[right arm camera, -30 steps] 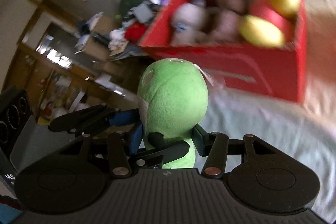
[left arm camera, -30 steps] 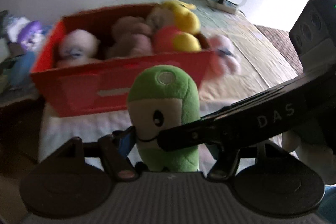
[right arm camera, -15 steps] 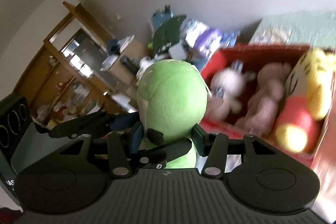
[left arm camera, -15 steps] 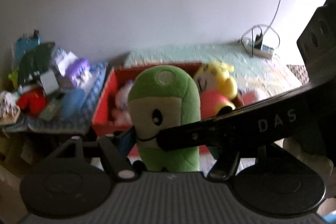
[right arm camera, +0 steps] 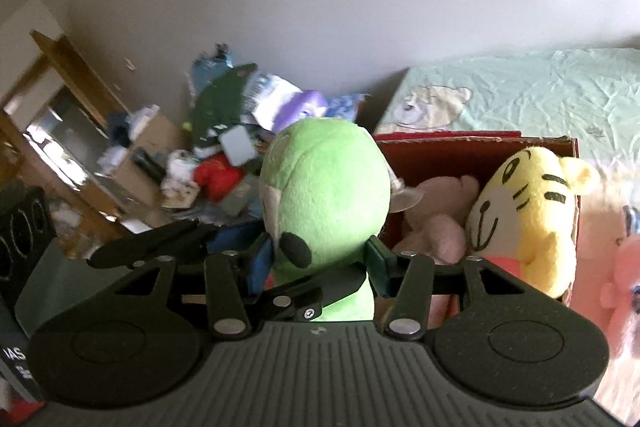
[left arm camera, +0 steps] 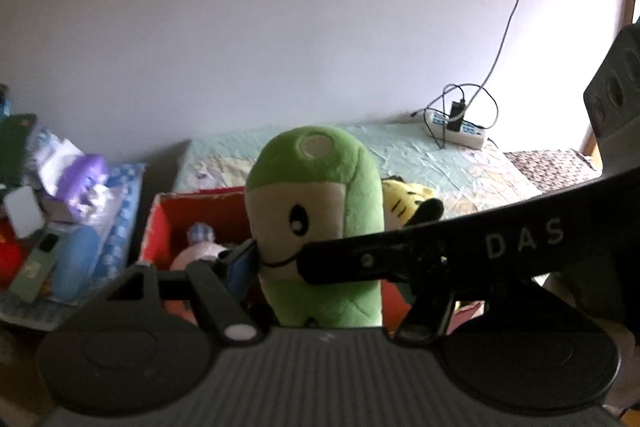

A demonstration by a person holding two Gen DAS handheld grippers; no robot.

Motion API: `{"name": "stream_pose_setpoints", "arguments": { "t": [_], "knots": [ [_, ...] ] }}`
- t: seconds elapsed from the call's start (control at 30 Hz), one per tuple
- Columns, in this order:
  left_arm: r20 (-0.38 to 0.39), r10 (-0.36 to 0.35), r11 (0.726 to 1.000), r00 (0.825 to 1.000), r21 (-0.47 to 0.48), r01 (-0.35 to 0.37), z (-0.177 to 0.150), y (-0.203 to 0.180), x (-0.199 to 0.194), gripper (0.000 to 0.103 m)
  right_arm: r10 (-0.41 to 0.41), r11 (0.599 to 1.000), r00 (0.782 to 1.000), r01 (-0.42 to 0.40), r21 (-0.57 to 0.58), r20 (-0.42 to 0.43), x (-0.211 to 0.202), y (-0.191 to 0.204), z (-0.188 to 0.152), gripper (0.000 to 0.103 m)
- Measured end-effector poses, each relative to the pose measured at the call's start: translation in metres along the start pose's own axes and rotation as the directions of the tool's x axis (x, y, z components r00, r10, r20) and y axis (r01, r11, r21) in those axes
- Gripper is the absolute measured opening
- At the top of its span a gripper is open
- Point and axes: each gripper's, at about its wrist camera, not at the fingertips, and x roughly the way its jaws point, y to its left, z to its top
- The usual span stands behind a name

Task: Organize objects
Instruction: 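Lower the green plush into the red box with the right gripper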

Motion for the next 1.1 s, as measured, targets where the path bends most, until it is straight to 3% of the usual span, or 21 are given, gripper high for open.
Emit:
{"name": "stream_pose_setpoints", "arguments": {
  "t": [0.13, 0.3, 0.6, 0.87, 1.1],
  "knots": [
    [-0.037, -0.077, 0.997, 0.996, -0.034, 0.075, -0.008, 0.028, 0.022, 0.067, -0.086, 0.996, 0.996, 0.086, -0.003, -0.013, 0.029, 0.006, -0.002, 0.052],
    [-0.085, -0.168, 0.982, 0.982, -0.102, 0.159, -0.02, 0.062, 0.05, 0.067, -0.134, 0.989, 0.99, 0.136, 0.052, -0.035, 0.052, -0.002, -0.002, 0.052],
    [-0.154, -0.231, 0.968, 0.961, -0.136, 0.211, -0.027, 0.095, 0.079, 0.067, -0.191, 0.978, 0.98, 0.195, 0.072, -0.058, 0.081, 0.003, -0.003, 0.052],
    [-0.19, -0.185, 0.981, 0.964, -0.101, 0.168, -0.03, 0.107, 0.089, 0.069, -0.206, 0.972, 0.976, 0.213, 0.099, -0.071, 0.1, -0.002, -0.007, 0.052],
    [-0.229, -0.165, 0.986, 0.959, -0.061, 0.155, -0.031, 0.099, 0.096, 0.074, -0.189, 0.974, 0.98, 0.195, 0.117, -0.057, 0.091, -0.013, -0.009, 0.056]
  ]
}}
